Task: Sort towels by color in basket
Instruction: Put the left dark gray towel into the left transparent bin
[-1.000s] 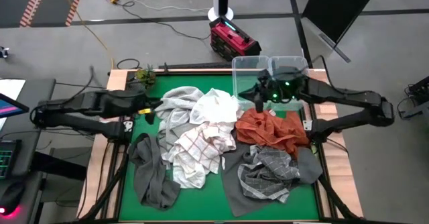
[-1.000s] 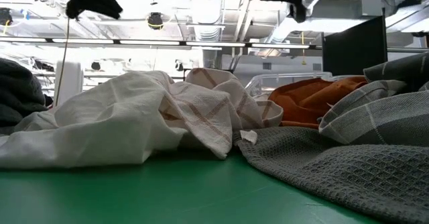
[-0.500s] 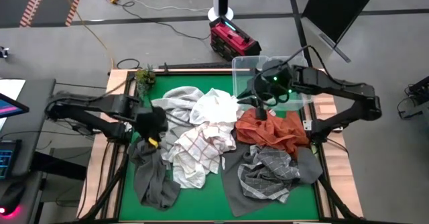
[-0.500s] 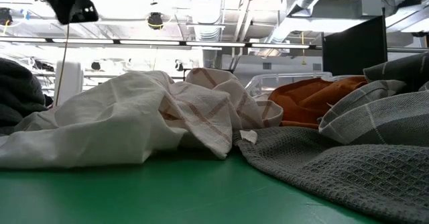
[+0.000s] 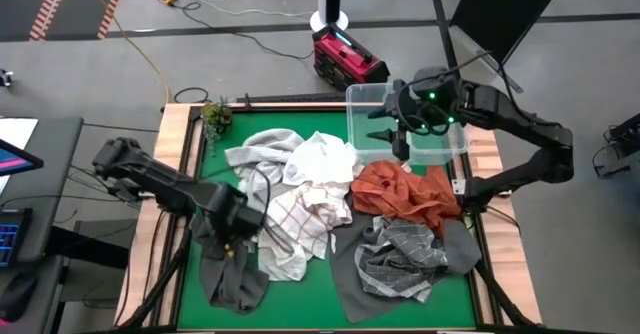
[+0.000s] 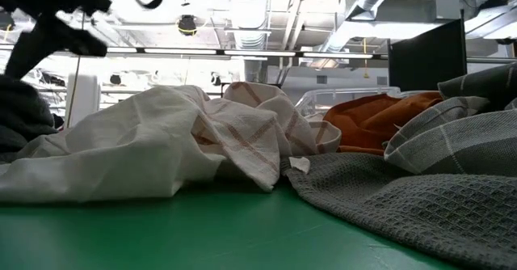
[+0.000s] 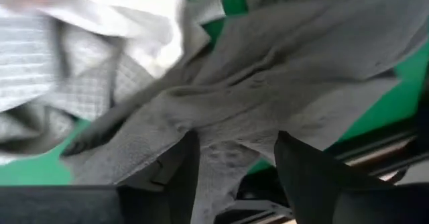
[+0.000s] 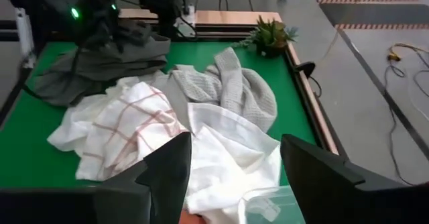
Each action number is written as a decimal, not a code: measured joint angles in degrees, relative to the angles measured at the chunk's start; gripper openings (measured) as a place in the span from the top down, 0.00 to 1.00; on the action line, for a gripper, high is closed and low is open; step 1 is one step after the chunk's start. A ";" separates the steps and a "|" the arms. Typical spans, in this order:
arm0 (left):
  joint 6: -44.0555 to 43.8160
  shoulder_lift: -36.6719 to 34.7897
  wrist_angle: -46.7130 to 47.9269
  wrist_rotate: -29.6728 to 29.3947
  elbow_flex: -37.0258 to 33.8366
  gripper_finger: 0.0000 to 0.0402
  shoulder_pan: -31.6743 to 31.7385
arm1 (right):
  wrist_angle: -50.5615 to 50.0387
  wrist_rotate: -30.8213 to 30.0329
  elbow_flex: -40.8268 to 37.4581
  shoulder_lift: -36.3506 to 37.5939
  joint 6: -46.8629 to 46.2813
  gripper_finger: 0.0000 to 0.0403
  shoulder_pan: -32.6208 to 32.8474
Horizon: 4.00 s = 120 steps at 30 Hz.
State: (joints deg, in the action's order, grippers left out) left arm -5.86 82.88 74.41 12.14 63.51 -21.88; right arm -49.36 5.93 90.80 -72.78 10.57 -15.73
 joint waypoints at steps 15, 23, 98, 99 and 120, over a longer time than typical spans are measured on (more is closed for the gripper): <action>-7.26 5.03 -10.35 -6.30 -9.48 0.96 -6.53 | 0.51 -1.58 -0.02 -0.19 -9.38 0.36 2.67; -24.04 -7.72 -9.10 -16.03 -8.96 0.99 -3.67 | 0.57 -1.71 0.18 -0.19 -11.83 0.36 2.65; 1.27 7.24 -87.06 -16.43 44.84 0.95 32.10 | 30.88 -5.22 9.09 -12.72 -1.78 0.92 7.59; 0.49 6.82 -85.46 -19.18 44.84 0.94 32.10 | 30.41 -5.06 9.09 -12.69 -2.00 0.92 7.28; -5.22 -3.27 -43.80 -26.72 44.87 0.45 34.19 | 25.18 -12.96 9.00 -2.69 7.35 0.92 -9.41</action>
State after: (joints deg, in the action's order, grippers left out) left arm -11.08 79.61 30.61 -14.57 108.38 12.31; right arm -24.18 -7.03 99.80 -75.47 17.93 -25.14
